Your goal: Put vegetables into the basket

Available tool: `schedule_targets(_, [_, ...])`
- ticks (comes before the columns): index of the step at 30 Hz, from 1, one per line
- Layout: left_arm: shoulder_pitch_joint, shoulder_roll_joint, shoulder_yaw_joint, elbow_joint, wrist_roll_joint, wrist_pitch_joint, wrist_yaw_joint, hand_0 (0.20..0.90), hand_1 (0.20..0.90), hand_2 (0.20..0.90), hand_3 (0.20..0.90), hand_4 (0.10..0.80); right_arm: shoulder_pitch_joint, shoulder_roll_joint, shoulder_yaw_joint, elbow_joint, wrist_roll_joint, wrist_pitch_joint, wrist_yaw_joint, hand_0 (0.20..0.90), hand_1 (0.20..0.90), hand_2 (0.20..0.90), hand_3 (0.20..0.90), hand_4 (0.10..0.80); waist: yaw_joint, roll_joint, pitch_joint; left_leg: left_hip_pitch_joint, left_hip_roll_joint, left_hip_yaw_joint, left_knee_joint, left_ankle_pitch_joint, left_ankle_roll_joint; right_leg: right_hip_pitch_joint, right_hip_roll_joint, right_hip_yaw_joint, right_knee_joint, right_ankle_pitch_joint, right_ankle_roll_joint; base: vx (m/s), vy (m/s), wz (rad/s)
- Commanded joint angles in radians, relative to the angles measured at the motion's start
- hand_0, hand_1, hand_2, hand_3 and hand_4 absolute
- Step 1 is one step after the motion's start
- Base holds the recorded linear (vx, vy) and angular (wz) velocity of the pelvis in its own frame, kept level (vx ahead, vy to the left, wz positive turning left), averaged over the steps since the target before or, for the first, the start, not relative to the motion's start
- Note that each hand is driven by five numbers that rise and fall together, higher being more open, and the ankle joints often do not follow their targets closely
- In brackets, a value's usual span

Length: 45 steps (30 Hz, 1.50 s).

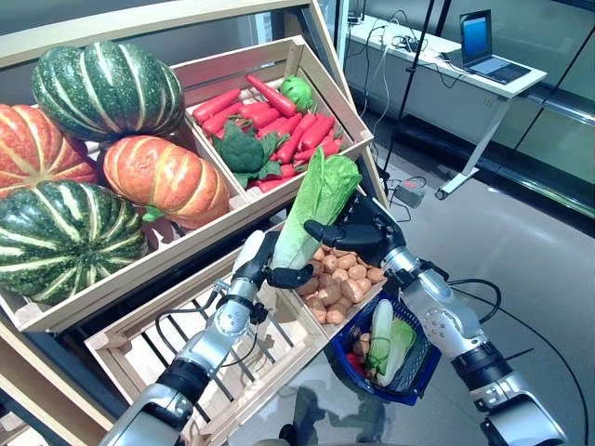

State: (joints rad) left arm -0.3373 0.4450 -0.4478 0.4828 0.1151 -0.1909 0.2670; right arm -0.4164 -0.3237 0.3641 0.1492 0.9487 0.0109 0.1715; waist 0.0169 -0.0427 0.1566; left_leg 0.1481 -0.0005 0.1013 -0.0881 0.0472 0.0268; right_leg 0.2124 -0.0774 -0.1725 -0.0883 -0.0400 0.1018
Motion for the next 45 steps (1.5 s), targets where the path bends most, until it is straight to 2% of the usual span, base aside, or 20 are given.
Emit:
schedule_targets(1, [-0.16, -0.104, -0.152, -0.004, 0.11, -0.188, 0.017, 0.3, 0.3, 0.3, 0.3, 0.4, -0.138, 0.198, 0.033, -0.082, 0.112, -0.105, 0.022, 0.9, 0.9, 0.9, 0.9, 0.8, -0.005, 0.01, -0.109, 0.055, -0.015, -0.009, 0.001, -0.14, 0.008, -0.01, 0.031, -0.008, 0.032, -0.034, -0.065, 0.0, 0.0, 0.0])
schedule_targets(5, [-0.156, -0.129, -0.195, 0.003, 0.15, -0.203, 0.038, 0.3, 0.3, 0.3, 0.3, 0.4, -0.159, 0.225, 0.038, -0.067, 0.102, -0.095, 0.001, 0.9, 0.9, 0.9, 0.9, 0.8, -0.004, 0.007, -0.107, 0.054, -0.016, -0.009, 0.001, -0.142, 0.01, -0.014, 0.032, -0.003, 0.04, -0.041, -0.068, 0.0, 0.0, 0.0])
schedule_targets(6, [-0.157, -0.13, -0.198, 0.004, 0.155, -0.204, 0.04, 0.3, 0.3, 0.3, 0.3, 0.4, -0.162, 0.226, 0.04, -0.064, 0.1, -0.094, 0.0, 0.775, 0.775, 0.775, 0.775, 0.717, -0.004, 0.006, -0.107, 0.055, -0.016, -0.009, 0.001, -0.142, 0.01, -0.014, 0.032, -0.002, 0.04, -0.041, -0.069, 0.0, 0.0, 0.0])
schedule_targets(7, [-0.16, -0.134, -0.209, -0.001, 0.168, -0.203, 0.041, 0.3, 0.3, 0.3, 0.3, 0.4, -0.169, 0.228, 0.044, -0.055, 0.096, -0.095, 0.003, 0.3, 0.3, 0.3, 0.3, 0.4, -0.003, 0.005, -0.107, 0.055, -0.016, -0.009, 0.001, -0.144, 0.011, -0.013, 0.033, -0.001, 0.04, -0.043, -0.07, 0.0, 0.0, 0.0])
schedule_targets(16, [-0.165, -0.134, -0.241, -0.032, 0.17, -0.182, 0.063, 0.3, 0.3, 0.3, 0.3, 0.4, -0.185, 0.23, 0.042, -0.025, 0.115, -0.101, -0.009, 0.3, 0.3, 0.3, 0.3, 0.4, 0.003, 0.001, -0.112, 0.059, -0.015, -0.013, 0.001, -0.147, 0.01, -0.001, 0.033, -0.004, 0.027, -0.039, -0.07, 0.0, 0.0, 0.0])
schedule_targets(25, [-0.15, -0.126, -0.222, -0.036, 0.153, -0.152, 0.074, 0.3, 0.3, 0.3, 0.3, 0.4, -0.163, 0.223, 0.027, -0.033, 0.079, -0.11, -0.021, 0.3, 0.3, 0.3, 0.3, 0.4, -0.002, 0.003, -0.117, 0.052, -0.015, -0.017, 0.001, -0.144, 0.007, 0.004, 0.034, -0.009, 0.002, -0.022, -0.068, 0.0, 0.0, 0.0])
schedule_targets(26, [-0.147, -0.125, -0.22, -0.034, 0.148, -0.149, 0.076, 0.479, 0.479, 0.479, 0.479, 0.519, -0.162, 0.219, 0.025, -0.036, 0.077, -0.111, -0.023, 0.3, 0.3, 0.3, 0.3, 0.4, -0.003, 0.003, -0.116, 0.051, -0.014, -0.016, 0.001, -0.144, 0.006, 0.004, 0.034, -0.009, 0.001, -0.02, -0.067, 0.0, 0.0, 0.0])
schedule_targets(27, [-0.143, -0.123, -0.218, -0.032, 0.138, -0.139, 0.076, 0.479, 0.479, 0.479, 0.479, 0.519, -0.162, 0.215, 0.022, -0.04, 0.073, -0.112, -0.026, 0.3, 0.3, 0.3, 0.3, 0.4, -0.004, 0.003, -0.116, 0.051, -0.013, -0.014, 0.001, -0.143, 0.006, 0.003, 0.034, -0.009, 0.001, -0.019, -0.067, 0.0, 0.0, 0.0])
schedule_targets(28, [-0.137, -0.12, -0.207, -0.024, 0.13, -0.136, 0.081, 0.9, 0.9, 0.9, 0.9, 0.8, -0.16, 0.208, 0.013, -0.042, 0.059, -0.116, -0.033, 0.3, 0.3, 0.3, 0.3, 0.4, -0.005, 0.003, -0.115, 0.049, -0.013, -0.013, 0.001, -0.141, 0.005, 0.001, 0.034, -0.008, 0.001, -0.018, -0.067, 0.0, 0.0, 0.0])
schedule_targets(37, [-0.092, -0.087, -0.138, -0.005, 0.11, -0.107, 0.076, 0.9, 0.9, 0.9, 0.9, 0.8, -0.126, 0.124, -0.066, -0.048, -0.067, -0.14, -0.094, 0.3, 0.3, 0.3, 0.3, 0.4, -0.017, 0.002, -0.107, 0.049, -0.008, 0.004, 0.001, -0.139, 0.007, -0.01, 0.041, 0.005, 0.008, -0.016, -0.068, 0.018, -0.028, -0.03])
schedule_targets(45, [-0.007, -0.03, -0.032, 0.028, 0.098, -0.108, 0.072, 0.9, 0.9, 0.9, 0.9, 0.8, -0.022, 0.014, -0.199, -0.005, -0.146, -0.178, -0.127, 0.3, 0.3, 0.3, 0.3, 0.4, -0.037, 0.004, -0.098, 0.06, 0.0, 0.033, 0.001, -0.141, 0.008, -0.012, 0.049, 0.027, 0.008, -0.012, -0.069, 0.037, -0.043, -0.07])
